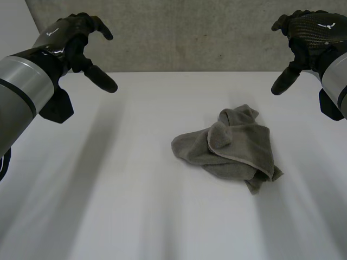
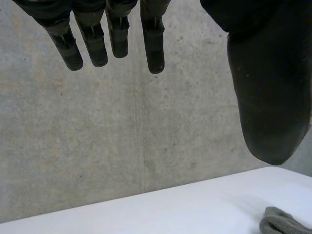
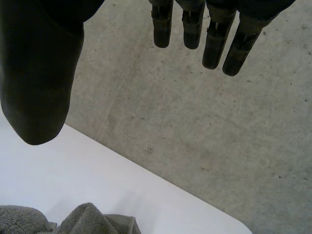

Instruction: Fold the towel.

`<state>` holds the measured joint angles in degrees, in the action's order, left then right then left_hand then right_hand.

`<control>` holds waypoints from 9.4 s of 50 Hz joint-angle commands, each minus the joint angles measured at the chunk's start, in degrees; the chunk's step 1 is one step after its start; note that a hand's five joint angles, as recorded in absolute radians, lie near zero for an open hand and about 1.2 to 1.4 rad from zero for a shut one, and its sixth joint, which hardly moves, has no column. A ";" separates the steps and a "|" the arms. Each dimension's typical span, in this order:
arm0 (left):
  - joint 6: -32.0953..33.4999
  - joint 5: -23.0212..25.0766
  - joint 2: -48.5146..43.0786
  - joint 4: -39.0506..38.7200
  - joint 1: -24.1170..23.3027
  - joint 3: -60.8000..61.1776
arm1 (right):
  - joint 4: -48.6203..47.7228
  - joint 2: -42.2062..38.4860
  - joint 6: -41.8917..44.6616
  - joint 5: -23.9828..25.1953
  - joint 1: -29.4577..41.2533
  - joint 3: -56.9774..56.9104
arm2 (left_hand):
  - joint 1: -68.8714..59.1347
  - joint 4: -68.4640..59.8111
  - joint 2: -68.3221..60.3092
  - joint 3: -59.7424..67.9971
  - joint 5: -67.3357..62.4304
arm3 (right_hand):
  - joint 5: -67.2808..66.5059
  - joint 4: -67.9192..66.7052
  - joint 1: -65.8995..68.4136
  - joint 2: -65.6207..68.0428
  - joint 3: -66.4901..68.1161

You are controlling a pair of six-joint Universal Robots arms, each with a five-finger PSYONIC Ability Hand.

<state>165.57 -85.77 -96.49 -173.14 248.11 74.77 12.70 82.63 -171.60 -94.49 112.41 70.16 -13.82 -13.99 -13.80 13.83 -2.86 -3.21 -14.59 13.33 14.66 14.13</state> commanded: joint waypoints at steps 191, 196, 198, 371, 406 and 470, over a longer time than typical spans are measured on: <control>16.10 2.01 -7.22 -16.80 4.40 1.07 | -33.02 -6.69 22.09 24.16 9.32 3.39 | -66.18 -66.01 -66.20 66.17 -67.14 | -66.79 -65.41 66.67 65.34 65.87; 16.63 5.27 -5.46 -17.32 4.32 14.17 | -24.60 -8.18 27.26 28.92 8.97 7.87 | -66.18 -66.01 -66.20 66.17 -67.14 | -66.79 -65.41 66.67 65.34 65.87; 17.59 6.32 -4.85 -18.02 4.40 21.08 | -21.84 -9.42 29.04 29.19 8.88 9.30 | -66.18 -66.01 -66.20 66.17 -67.14 | -66.79 -65.41 66.67 65.34 65.87; 26.30 6.41 -14.78 -25.85 9.15 32.54 | -34.67 -9.42 26.84 11.61 -14.58 39.88 | 1.41 1.58 1.40 -1.43 0.46 | -66.79 -65.41 66.67 65.34 65.87; 28.40 22.14 -18.63 -30.00 11.87 21.57 | -34.85 -10.30 26.84 13.55 -14.76 39.62 | 1.42 1.59 1.40 -1.43 0.46 | -66.79 -65.41 66.67 65.34 65.87; 2.85 20.65 14.66 -6.52 26.72 0.11 | 16.21 6.43 20.51 23.22 -18.10 -16.26 | -66.18 -66.01 -66.20 66.17 -67.14 | -66.79 -65.41 66.67 65.34 65.87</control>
<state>175.58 -65.37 -82.52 -181.00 272.59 78.75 24.18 96.05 -151.20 -71.73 94.58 65.02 -72.61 -77.83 -77.51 76.82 -63.53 -65.44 -76.86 75.08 74.16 76.98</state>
